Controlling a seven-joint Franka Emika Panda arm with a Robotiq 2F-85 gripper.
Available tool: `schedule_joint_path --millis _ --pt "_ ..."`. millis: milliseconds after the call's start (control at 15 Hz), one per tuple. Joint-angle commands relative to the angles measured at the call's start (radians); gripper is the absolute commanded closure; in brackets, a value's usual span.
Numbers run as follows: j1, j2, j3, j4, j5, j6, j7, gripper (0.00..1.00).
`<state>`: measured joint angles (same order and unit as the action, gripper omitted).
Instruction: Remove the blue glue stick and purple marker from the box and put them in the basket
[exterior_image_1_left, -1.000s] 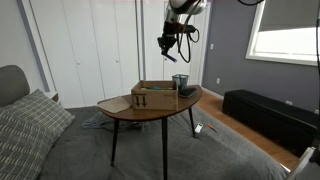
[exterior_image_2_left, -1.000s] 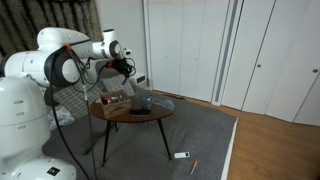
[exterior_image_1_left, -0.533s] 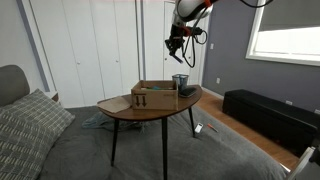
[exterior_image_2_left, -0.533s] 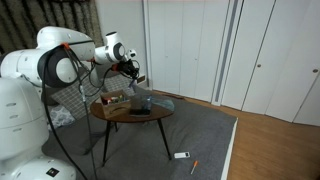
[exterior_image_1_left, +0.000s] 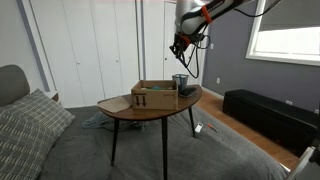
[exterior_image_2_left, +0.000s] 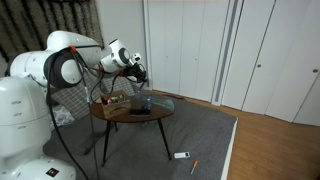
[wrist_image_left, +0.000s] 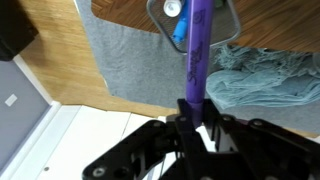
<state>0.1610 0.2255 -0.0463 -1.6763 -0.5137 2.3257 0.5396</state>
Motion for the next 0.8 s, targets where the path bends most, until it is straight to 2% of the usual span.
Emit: schedule_joint_path --millis 0,200,733 --pt "0.023 0.042 -0.048 -0.007 -0.163 0.048 0.233 0.95" --pt "0.031 0.077 -0.053 0.000 -0.243 0.036 0.372 0.95" --pt "0.044 0.128 -0.044 0.006 -0.370 0.010 0.597 0.95"
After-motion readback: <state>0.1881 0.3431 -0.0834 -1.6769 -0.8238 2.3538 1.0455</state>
